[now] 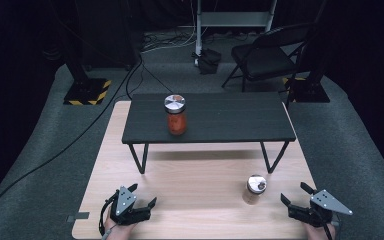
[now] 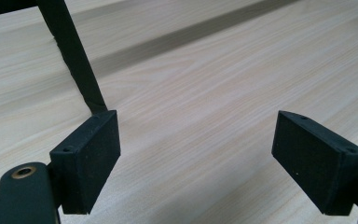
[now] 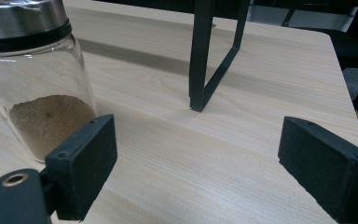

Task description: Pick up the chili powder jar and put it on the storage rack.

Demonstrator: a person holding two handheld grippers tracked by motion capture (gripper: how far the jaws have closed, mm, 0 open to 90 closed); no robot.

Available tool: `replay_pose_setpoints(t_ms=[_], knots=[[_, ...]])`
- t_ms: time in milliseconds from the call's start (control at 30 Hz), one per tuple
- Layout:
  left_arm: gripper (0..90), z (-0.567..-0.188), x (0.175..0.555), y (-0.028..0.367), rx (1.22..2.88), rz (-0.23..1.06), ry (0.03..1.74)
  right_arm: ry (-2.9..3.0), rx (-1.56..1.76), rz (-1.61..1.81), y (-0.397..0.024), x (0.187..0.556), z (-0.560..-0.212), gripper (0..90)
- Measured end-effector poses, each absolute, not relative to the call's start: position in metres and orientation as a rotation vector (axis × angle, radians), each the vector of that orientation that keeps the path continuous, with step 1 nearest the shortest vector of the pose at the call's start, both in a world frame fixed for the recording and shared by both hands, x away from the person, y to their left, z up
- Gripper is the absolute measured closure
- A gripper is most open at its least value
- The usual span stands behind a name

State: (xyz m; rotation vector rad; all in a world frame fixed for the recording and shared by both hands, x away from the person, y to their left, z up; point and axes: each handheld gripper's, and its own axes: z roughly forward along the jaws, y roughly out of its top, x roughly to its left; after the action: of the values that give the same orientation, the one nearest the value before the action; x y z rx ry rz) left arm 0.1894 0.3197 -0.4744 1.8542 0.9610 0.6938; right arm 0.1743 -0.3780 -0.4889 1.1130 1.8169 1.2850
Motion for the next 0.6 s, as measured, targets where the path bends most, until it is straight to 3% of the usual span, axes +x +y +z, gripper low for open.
replay_pose_setpoints(t_ms=[600], knots=[[14.2,-0.4760,0.1895,0.3197,1.850,0.691,0.972,1.819,1.113,1.283,-0.3777,0.1746,-0.4886,10.8]])
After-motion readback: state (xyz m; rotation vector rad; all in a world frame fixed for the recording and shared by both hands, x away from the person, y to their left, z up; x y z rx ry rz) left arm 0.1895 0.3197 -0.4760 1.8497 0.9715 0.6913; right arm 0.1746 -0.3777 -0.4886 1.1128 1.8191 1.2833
